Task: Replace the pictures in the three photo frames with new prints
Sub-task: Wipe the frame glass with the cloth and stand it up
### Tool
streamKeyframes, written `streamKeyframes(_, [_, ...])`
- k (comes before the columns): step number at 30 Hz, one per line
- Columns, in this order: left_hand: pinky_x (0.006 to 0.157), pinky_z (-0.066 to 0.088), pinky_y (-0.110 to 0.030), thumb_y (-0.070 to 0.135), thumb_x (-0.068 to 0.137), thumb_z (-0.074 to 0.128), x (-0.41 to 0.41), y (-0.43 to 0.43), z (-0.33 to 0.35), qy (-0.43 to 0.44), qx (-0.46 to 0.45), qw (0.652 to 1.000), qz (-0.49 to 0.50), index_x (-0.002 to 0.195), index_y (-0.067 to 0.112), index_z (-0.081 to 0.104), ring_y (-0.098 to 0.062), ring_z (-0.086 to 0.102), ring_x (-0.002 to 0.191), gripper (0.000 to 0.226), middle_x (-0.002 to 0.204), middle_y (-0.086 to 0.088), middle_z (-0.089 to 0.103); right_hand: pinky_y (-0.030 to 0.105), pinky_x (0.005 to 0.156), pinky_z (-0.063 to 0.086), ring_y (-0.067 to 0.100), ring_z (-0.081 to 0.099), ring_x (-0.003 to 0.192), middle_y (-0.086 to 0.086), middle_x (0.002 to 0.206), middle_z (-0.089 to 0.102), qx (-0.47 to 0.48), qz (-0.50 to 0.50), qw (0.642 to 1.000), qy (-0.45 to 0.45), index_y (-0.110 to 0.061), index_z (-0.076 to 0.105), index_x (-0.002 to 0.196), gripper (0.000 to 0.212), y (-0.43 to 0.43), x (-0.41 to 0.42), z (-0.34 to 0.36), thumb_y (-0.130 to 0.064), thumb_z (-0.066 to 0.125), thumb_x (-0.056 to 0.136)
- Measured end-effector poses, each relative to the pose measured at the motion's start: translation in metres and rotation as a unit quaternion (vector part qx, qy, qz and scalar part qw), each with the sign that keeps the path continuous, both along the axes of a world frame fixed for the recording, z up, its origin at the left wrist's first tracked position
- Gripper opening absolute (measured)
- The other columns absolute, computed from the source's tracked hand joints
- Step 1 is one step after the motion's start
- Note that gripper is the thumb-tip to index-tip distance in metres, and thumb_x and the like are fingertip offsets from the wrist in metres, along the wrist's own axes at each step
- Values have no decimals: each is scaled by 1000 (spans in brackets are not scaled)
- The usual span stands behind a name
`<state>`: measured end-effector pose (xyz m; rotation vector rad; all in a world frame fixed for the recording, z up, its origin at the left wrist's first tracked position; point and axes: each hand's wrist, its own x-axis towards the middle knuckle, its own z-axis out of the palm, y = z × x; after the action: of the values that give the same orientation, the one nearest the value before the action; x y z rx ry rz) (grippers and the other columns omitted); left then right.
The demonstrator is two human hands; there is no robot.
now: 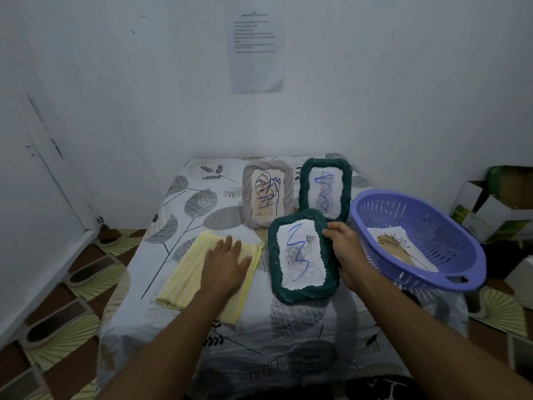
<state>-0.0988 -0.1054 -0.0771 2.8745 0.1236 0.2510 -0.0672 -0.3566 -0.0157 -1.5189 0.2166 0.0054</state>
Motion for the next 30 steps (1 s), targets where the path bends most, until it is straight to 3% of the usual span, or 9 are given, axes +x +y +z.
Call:
streamKeyframes(5, [114,23,-44,29,102,36,1,4,-12,-40,-25,999,-10,137,13,51,-28,27,143,41,155,-8,32,33,64,49,23,60,72,8,86,68,7,0,1000,5,-15,62,92,9,-2,3,-6,-12,54,93])
streamKeyframes(8, [110,28,-39,24,101,42,-1,4,-11,-80,-96,992,3,129,9,58,-28,35,139,36,149,-9,43,32,61,49,23,61,70,9,84,68,17,0,1000,5,-14,62,87,11,-3,2,-8,-10,54,92])
streamKeyframes(14, [101,38,-25,25,100,48,-12,-3,15,-185,-322,927,45,124,9,64,-20,54,123,33,135,-7,58,33,63,49,24,61,72,9,85,68,19,2,1000,5,-14,63,87,11,-3,1,-6,-11,54,93])
streamKeyframes(17, [100,45,-31,29,100,47,-14,-11,31,-204,-346,915,28,127,10,62,-15,56,119,36,133,-4,60,33,63,49,24,61,73,8,86,68,18,6,1000,3,-14,63,89,11,-1,-2,-3,-11,54,93])
streamKeyframes(22, [104,38,-27,25,100,48,-16,-18,27,-187,-296,937,3,127,11,62,-21,52,126,34,138,-7,55,32,61,47,20,59,70,3,80,66,10,-5,1000,-7,-17,61,84,14,-4,-9,1,-10,53,94])
streamKeyframes(27, [119,16,-43,55,97,36,-8,-12,2,7,-39,997,-69,152,23,22,-20,15,148,66,160,1,17,44,80,52,22,58,74,1,84,64,-16,-29,999,-13,-22,60,84,16,-15,-9,3,-12,53,96])
streamKeyframes(30, [117,17,-46,45,100,33,-6,-16,-4,2,36,997,-68,148,24,34,-20,18,147,52,159,2,23,47,82,52,23,58,74,2,85,65,-19,-25,999,-8,-22,60,85,16,-18,-8,4,-13,52,97])
